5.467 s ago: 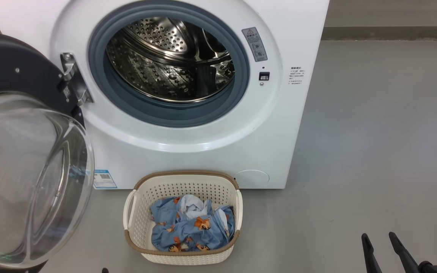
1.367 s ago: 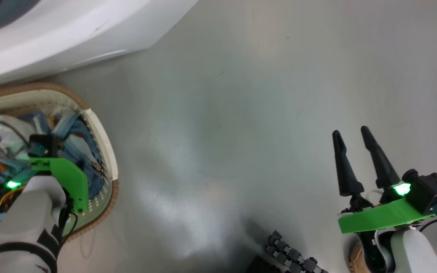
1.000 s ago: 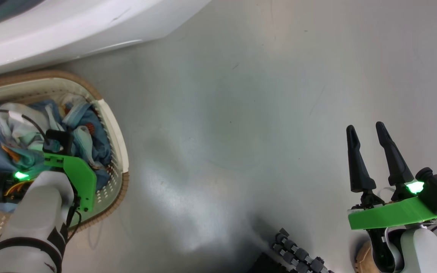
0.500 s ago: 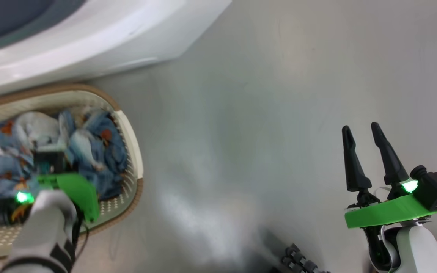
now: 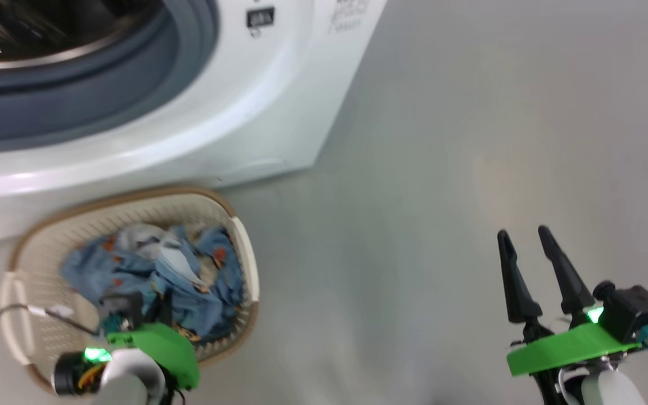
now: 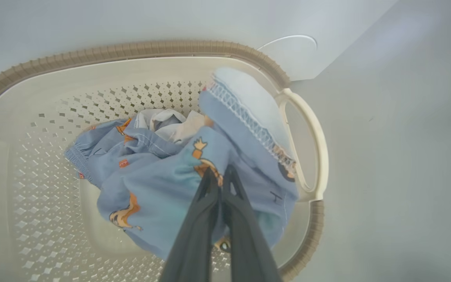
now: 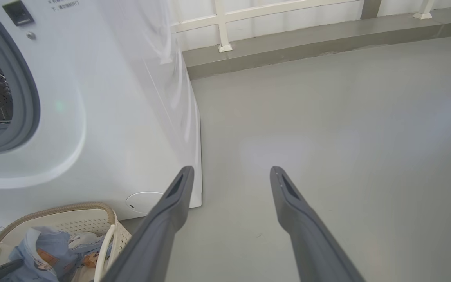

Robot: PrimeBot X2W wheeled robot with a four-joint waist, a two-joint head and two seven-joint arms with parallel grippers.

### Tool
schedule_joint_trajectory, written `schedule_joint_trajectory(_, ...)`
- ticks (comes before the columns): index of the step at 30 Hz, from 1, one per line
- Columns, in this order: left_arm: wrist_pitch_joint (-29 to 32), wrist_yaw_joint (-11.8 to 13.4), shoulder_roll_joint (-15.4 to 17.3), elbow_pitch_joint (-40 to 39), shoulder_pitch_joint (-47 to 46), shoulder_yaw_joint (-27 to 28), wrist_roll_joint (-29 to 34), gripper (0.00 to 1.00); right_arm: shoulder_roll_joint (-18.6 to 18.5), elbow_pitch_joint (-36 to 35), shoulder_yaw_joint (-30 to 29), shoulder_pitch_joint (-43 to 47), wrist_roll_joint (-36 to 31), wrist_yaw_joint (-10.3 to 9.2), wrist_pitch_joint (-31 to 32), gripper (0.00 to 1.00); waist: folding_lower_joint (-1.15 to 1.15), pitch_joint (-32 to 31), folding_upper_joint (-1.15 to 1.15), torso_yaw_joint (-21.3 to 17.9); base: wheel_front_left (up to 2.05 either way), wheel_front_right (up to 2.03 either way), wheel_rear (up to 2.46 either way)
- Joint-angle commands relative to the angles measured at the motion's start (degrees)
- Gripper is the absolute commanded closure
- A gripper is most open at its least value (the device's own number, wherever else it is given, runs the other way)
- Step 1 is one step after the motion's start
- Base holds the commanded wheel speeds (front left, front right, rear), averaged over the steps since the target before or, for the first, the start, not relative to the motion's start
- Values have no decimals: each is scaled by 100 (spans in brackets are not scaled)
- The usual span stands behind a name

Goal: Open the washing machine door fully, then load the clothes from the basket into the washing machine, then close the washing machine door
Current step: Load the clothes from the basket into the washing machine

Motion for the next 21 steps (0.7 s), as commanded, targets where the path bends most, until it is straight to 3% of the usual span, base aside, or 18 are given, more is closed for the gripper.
schedule_joint_trajectory(1,-61,48,41,-303,300,183,49,100,-89,-94,94,156,-6,9,-43,0,1,-814,0,529,0,0,0)
schedule_joint_trajectory(21,-62,240,-128,-3304,2669,707,237,100,-177,-76,-120,1170,-155,9,-43,0,1,-2261,0,1219,0,0,0)
